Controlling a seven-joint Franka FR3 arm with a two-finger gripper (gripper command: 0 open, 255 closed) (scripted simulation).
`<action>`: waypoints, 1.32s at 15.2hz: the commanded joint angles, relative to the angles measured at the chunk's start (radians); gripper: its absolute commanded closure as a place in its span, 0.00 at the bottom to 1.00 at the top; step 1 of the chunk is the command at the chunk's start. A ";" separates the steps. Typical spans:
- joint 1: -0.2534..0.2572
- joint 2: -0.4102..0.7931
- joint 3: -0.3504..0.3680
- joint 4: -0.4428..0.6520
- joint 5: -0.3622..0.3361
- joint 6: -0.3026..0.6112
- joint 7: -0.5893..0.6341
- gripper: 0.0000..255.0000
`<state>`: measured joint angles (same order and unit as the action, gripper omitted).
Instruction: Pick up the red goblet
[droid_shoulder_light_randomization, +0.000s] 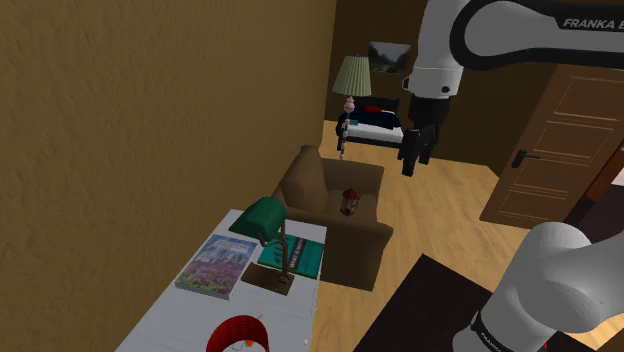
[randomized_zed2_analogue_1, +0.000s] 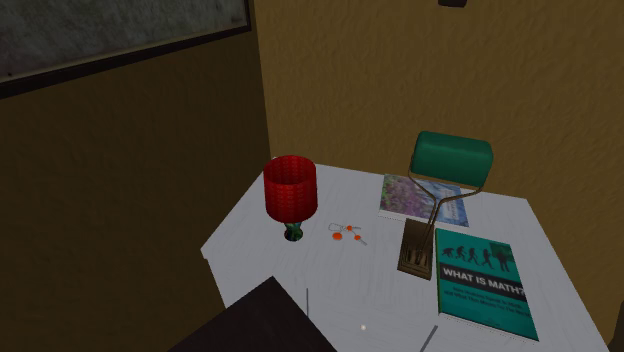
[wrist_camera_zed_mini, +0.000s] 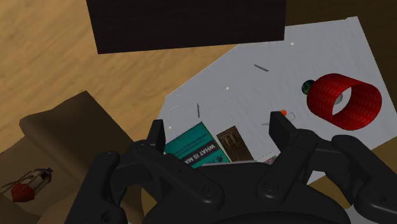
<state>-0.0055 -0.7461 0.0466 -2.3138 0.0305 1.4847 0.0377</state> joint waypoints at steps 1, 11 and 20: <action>0.000 0.000 0.000 0.000 0.000 0.000 0.000 0.00; 0.055 0.107 0.172 -0.153 0.108 0.278 0.180 0.00; 0.084 0.339 0.336 -0.174 0.151 0.549 0.350 0.00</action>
<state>0.0786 -0.4453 0.3633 -2.4920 0.1817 1.9960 0.3661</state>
